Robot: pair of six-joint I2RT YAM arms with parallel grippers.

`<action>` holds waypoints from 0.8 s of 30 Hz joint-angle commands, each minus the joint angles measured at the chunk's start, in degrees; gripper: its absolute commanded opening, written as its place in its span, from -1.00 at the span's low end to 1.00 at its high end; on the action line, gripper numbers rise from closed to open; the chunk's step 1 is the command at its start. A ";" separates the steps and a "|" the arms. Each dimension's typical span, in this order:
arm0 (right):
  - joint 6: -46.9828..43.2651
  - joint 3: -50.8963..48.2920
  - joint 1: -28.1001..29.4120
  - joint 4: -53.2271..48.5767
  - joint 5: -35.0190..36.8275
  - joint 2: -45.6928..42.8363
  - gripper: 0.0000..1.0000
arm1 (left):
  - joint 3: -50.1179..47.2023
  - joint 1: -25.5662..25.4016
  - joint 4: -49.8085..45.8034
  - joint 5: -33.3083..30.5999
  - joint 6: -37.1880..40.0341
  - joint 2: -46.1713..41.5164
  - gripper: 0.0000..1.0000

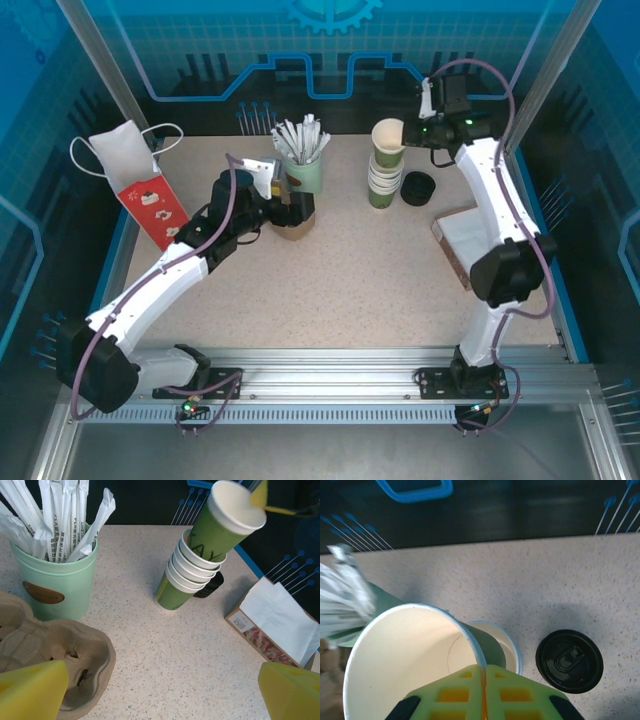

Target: Pack the takeout coffee

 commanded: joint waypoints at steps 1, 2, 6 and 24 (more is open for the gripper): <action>0.31 -0.67 1.73 -2.03 -2.08 -7.19 -0.84 | -2.00 -0.37 1.59 0.34 -3.16 -2.27 0.97; 0.08 -2.56 2.28 -1.71 -2.42 -8.96 -0.84 | -2.43 -0.43 1.66 0.28 -3.53 -2.65 0.97; -1.44 -14.18 5.77 0.99 -4.10 -16.95 -0.83 | -5.22 -0.36 1.31 0.20 -4.23 -5.54 0.97; 1.51 -53.41 22.89 24.24 -5.96 -20.59 -0.83 | -14.49 -0.35 -3.38 -4.82 -4.28 -15.28 0.97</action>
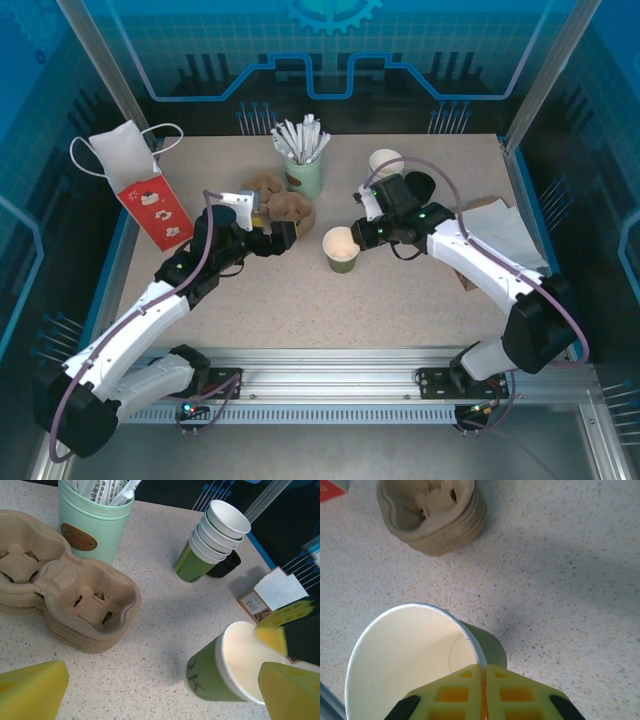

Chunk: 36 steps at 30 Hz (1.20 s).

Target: Pack the takeout coffee

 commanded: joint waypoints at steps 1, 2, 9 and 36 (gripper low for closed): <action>1.59 -2.40 1.81 7.60 0.05 2.10 -0.83 | -0.17 -0.34 -0.46 -1.02 -0.80 -0.71 0.97; 1.67 -2.96 2.06 8.08 0.12 2.71 -0.82 | -0.13 -0.34 -0.54 -0.89 -0.76 -0.53 0.97; 1.57 -6.11 2.49 10.57 0.79 4.39 -0.80 | -0.08 -0.32 -0.87 -0.58 -0.94 -0.23 0.97; -3.03 2.24 -24.57 -0.57 9.71 -8.17 0.37 | 6.29 -1.05 4.40 8.33 -3.15 7.75 0.95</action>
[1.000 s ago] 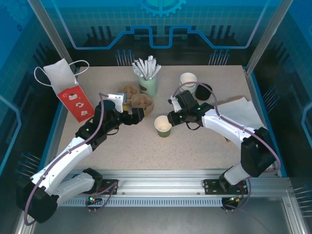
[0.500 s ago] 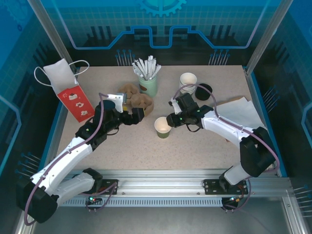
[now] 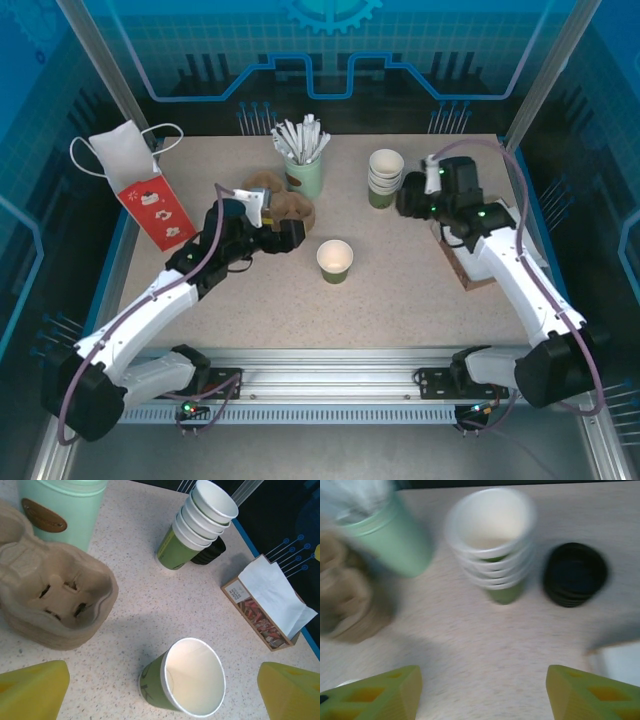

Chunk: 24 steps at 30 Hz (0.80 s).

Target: Pack the takeout coffee

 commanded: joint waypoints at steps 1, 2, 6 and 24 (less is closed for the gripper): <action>0.22 2.99 -5.37 -1.01 2.63 5.00 0.38 | 4.26 -0.89 2.28 2.37 -0.67 2.06 0.95; 0.48 4.43 -6.91 -1.01 2.84 7.52 0.38 | 5.00 -1.22 2.34 2.37 -0.49 2.94 0.94; 0.70 11.55 -10.07 -1.96 4.92 18.55 0.34 | 7.58 -2.37 1.99 2.38 0.20 6.21 0.94; -0.98 36.17 -12.56 -9.03 4.78 49.98 -0.18 | 9.68 -4.23 0.70 0.27 2.14 9.37 0.93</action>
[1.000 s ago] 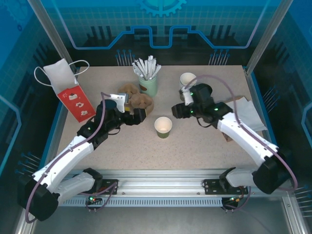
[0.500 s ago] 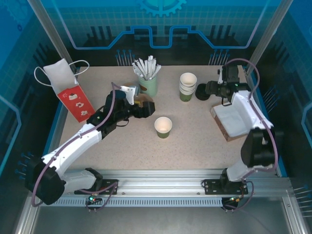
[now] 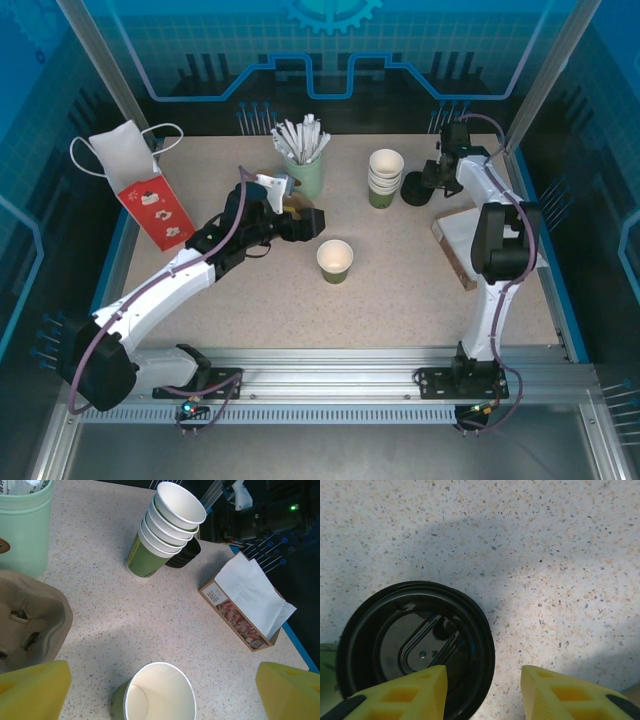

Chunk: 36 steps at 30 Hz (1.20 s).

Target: Pack the takeout coffee

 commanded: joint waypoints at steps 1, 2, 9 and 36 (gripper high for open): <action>-0.66 3.58 -1.13 -2.81 -0.84 3.02 -0.22 | 1.69 -0.39 -0.37 -0.65 1.58 0.54 0.93; -0.72 3.99 -1.23 -2.74 -0.98 3.60 -0.26 | 1.69 -0.41 -0.35 -0.65 1.50 0.63 0.93; -1.59 6.00 -1.39 -3.44 -1.90 5.48 -0.50 | 1.13 -0.46 -0.54 -0.83 1.39 0.48 0.93; -2.15 7.80 -1.42 -4.93 -2.10 6.14 -0.68 | -0.60 -0.61 -0.60 -1.51 1.80 -0.73 0.93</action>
